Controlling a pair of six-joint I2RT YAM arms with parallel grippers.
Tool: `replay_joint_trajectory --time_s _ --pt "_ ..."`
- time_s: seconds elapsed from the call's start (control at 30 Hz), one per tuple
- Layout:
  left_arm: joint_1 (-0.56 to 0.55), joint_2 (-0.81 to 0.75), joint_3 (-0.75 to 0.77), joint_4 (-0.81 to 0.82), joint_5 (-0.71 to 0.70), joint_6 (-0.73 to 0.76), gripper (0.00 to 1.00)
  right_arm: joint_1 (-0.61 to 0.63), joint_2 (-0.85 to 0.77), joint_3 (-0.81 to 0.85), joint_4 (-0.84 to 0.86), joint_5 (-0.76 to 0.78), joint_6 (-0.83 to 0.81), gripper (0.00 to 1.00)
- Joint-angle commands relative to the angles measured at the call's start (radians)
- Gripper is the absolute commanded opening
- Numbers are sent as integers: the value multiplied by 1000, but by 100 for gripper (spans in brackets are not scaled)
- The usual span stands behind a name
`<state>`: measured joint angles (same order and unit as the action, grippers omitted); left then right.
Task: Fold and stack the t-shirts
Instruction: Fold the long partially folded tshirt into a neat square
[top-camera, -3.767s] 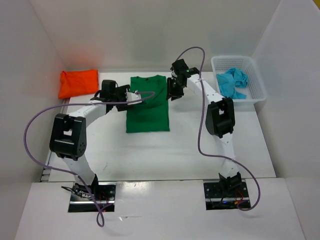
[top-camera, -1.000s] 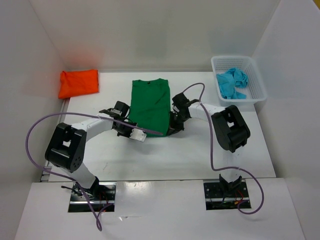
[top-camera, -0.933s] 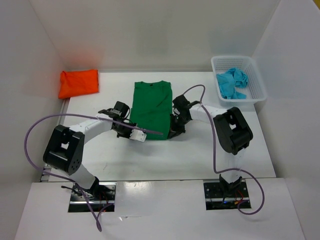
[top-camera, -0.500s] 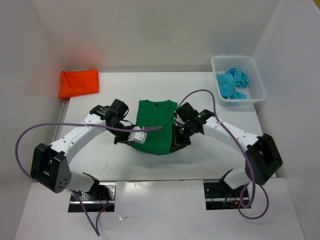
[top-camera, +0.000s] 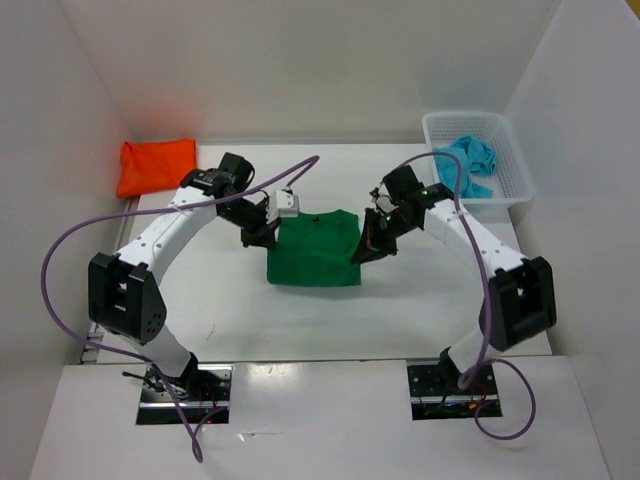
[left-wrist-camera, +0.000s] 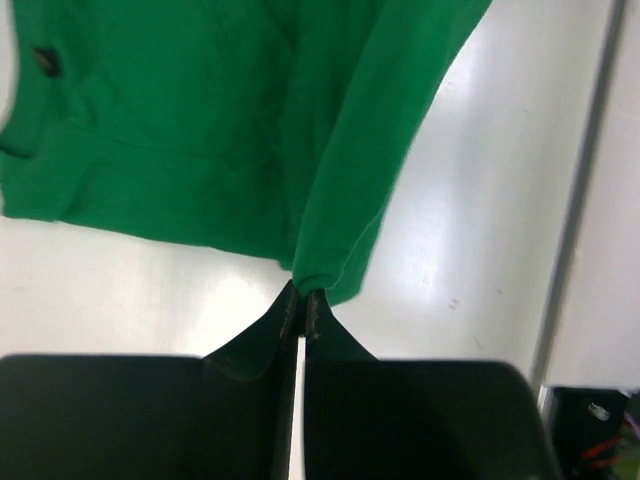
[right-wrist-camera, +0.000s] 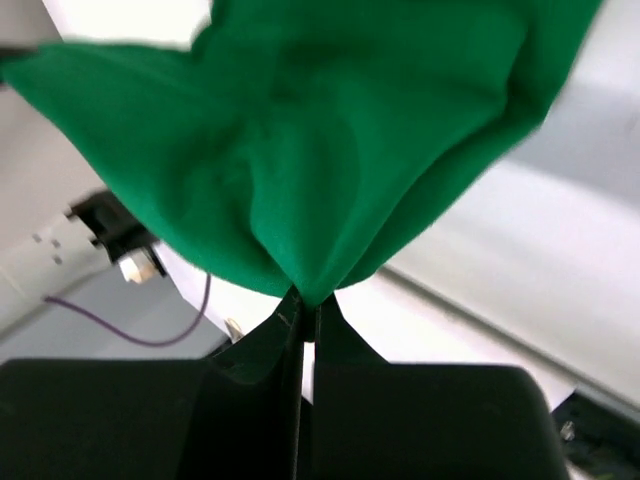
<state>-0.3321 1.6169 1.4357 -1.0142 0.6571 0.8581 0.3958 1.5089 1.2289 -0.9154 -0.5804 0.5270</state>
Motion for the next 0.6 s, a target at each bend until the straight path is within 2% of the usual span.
replay_joint_trajectory --time_s 0.0,0.2,0.4,0.57 --pt "-1 26 64 115 4 -145 0 -37 129 122 -14 -36 -79 0" --pt "42 112 95 248 -62 -186 0 -133 284 201 90 -111 -88 0" --pt "64 244 221 267 -71 -223 0 -152 430 348 139 -134 -79 0" --pt "73 310 253 305 -71 -244 0 -198 500 403 185 -125 -50 0"
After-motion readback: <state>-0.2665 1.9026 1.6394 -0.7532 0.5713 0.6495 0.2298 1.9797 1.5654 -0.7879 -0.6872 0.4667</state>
